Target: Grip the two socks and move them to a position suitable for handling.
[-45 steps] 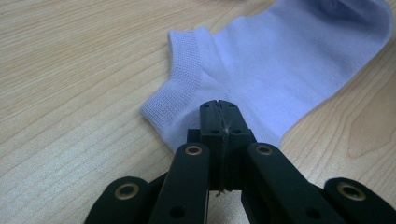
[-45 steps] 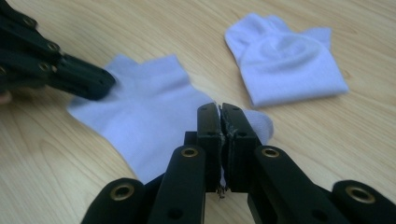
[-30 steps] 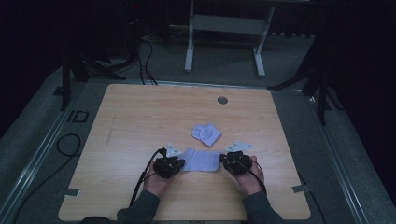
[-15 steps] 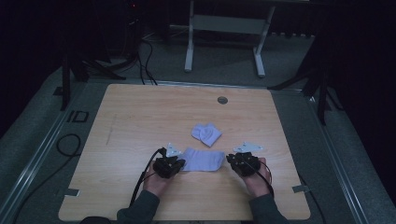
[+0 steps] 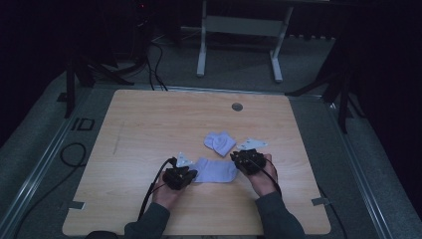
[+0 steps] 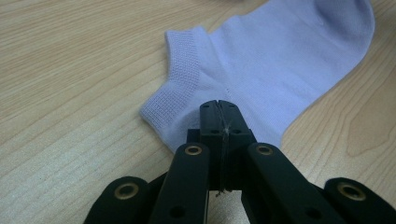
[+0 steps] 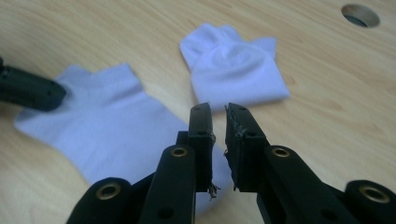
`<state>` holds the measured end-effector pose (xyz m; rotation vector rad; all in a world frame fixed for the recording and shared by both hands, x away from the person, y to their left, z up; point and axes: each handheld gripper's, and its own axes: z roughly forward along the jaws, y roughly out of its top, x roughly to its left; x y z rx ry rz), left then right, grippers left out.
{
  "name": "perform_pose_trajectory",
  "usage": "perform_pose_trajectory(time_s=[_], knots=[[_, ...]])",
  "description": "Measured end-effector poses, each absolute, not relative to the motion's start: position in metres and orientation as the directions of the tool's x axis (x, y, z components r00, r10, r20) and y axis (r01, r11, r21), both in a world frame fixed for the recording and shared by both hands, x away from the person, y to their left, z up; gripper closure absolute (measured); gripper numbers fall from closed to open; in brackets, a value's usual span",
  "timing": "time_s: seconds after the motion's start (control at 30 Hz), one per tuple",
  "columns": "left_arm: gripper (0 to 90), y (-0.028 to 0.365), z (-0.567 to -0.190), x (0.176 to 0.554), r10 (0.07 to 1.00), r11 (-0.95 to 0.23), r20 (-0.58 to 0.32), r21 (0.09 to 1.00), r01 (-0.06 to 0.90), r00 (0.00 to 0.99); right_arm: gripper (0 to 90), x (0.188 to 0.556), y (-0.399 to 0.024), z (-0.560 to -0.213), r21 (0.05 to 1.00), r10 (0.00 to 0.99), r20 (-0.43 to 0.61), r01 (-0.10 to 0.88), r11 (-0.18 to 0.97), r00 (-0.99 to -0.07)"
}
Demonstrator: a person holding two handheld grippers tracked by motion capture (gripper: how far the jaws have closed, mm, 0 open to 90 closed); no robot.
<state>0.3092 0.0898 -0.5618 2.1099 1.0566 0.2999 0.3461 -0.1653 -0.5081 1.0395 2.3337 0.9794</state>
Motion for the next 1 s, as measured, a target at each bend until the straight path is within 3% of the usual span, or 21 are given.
perform_pose_trajectory(time_s=[0.5, 0.67, 1.0], knots=[[83.9, 0.091, -0.563, 0.308, 0.761, -0.363, -0.142, 0.716, 0.597, 0.633, 79.7, 0.393, -0.138, -0.505, 0.713, 0.754, -0.071, 0.496, 0.496, -0.653], [82.4, 0.094, -0.560, 0.308, 0.751, -0.347, -0.167, 0.723, 0.597, 0.639, 89.3, 0.409, -0.131, -0.508, 0.694, 0.769, -0.097, 0.511, 0.507, -0.632], [81.9, 0.101, -0.550, 0.308, 0.737, -0.315, -0.193, 0.750, 0.582, 0.648, 90.0, 0.430, -0.119, -0.527, 0.626, 0.777, -0.093, 0.570, 0.532, -0.623]])
